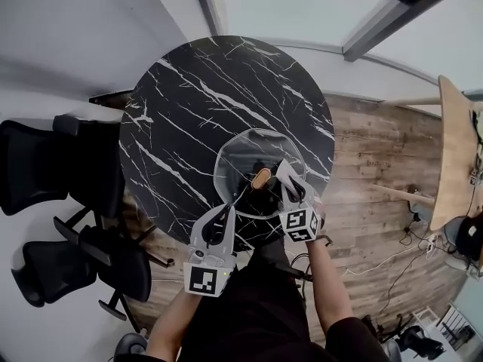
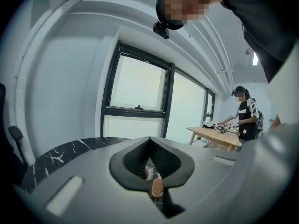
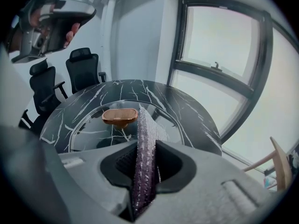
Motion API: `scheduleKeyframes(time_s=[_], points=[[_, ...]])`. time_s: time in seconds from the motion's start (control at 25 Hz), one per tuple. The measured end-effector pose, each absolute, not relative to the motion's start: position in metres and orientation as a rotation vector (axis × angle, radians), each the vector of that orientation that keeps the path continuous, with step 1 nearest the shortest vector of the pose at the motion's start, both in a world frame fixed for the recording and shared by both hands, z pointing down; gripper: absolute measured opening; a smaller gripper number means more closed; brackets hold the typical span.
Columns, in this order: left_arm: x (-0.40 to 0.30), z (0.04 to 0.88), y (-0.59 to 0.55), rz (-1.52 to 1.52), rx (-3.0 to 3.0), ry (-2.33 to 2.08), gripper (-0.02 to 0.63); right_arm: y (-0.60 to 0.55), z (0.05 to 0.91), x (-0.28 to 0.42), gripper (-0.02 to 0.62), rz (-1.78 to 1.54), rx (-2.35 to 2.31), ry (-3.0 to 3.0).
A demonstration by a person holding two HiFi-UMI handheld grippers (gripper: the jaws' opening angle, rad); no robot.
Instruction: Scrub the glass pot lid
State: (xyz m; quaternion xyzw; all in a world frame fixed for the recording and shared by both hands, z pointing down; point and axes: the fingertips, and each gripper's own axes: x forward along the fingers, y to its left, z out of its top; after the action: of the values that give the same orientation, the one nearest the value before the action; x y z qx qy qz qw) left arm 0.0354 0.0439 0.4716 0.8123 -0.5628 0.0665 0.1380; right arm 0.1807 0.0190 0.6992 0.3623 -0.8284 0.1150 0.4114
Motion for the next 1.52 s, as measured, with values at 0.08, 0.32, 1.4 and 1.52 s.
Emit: scheduleKeyframes(time_s=[0.08, 0.32, 1.4, 1.52], points=[[0.034, 0.470, 0.044, 0.183, 2.357, -1.612, 0.002, 0.024, 0.698, 0.179, 0.072, 0.294, 0.921, -2.083], [0.027, 0.469, 0.045, 0.172, 2.391, -1.557, 0.002, 0.045, 0.698, 0.171, 0.072, 0.318, 0.964, -2.063], [-0.042, 0.477, 0.063, 0.148, 2.548, -1.254, 0.003, 0.110, 0.713, 0.118, 0.074, 0.464, 1.258, -1.884], [-0.051, 0.478, 0.064, 0.159, 2.573, -1.228, 0.002, 0.110, 0.714, 0.107, 0.074, 0.484, 1.280, -1.880]])
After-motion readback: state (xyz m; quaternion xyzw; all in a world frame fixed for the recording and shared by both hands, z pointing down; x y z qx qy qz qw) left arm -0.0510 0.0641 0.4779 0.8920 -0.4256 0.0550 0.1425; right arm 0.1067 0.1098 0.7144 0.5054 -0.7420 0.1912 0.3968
